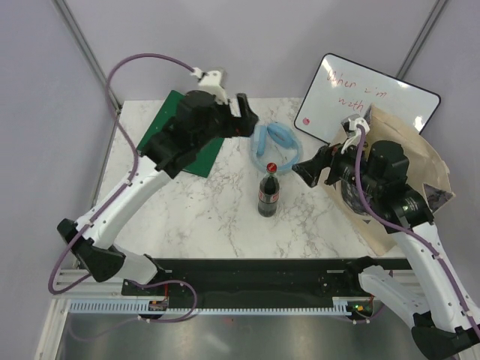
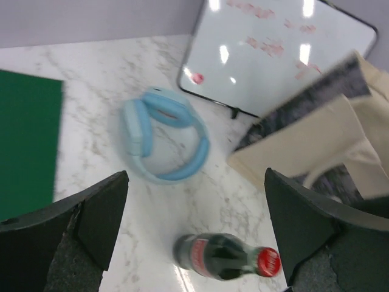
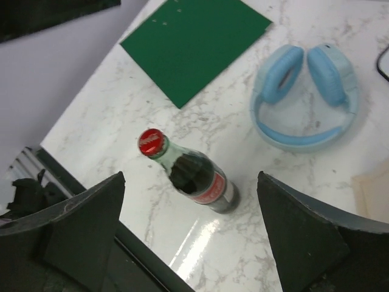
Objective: Place the beverage into the canvas bag
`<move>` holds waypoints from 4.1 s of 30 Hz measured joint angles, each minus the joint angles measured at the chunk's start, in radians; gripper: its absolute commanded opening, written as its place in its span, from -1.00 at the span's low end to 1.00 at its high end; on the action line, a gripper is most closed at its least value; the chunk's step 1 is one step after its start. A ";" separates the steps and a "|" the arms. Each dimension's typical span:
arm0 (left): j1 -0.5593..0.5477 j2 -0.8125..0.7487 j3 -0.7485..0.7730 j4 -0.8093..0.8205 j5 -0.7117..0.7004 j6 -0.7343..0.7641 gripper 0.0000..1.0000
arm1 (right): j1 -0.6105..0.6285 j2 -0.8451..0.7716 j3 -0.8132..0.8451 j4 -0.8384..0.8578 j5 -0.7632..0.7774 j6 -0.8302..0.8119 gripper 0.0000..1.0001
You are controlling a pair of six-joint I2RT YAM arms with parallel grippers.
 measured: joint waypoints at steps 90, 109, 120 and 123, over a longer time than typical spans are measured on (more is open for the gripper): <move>0.514 -0.216 -0.577 -0.026 0.444 -0.110 0.97 | 0.416 0.363 -0.106 0.167 0.565 -0.132 -1.00; 0.514 -0.233 -0.587 -0.026 0.487 -0.109 0.98 | 0.273 0.376 0.505 -0.175 0.799 -0.161 -1.00; 0.514 -0.236 -0.602 -0.026 0.487 -0.109 0.98 | 0.145 0.485 0.811 -0.285 0.896 -0.246 -0.99; 0.514 -0.236 -0.603 -0.026 0.486 -0.109 0.98 | 0.131 0.520 0.906 -0.301 0.919 -0.281 -1.00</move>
